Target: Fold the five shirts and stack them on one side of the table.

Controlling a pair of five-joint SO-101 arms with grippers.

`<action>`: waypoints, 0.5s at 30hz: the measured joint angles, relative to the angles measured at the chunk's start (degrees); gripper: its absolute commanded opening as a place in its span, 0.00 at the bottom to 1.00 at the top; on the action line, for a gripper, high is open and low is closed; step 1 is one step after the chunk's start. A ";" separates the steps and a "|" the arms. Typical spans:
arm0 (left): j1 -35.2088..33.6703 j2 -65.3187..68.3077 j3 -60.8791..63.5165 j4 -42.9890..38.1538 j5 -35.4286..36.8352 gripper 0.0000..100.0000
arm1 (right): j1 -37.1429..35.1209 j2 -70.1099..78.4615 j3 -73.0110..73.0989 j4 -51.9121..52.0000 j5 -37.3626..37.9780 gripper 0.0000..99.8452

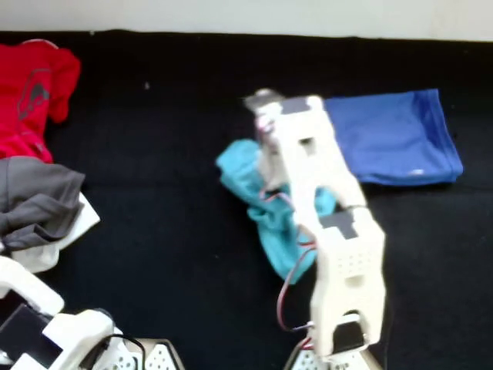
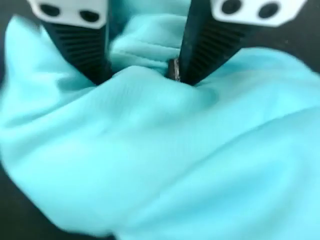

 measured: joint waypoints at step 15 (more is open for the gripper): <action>6.59 0.00 4.40 0.00 0.00 0.11 | -12.57 -19.78 0.00 1.23 0.00 0.20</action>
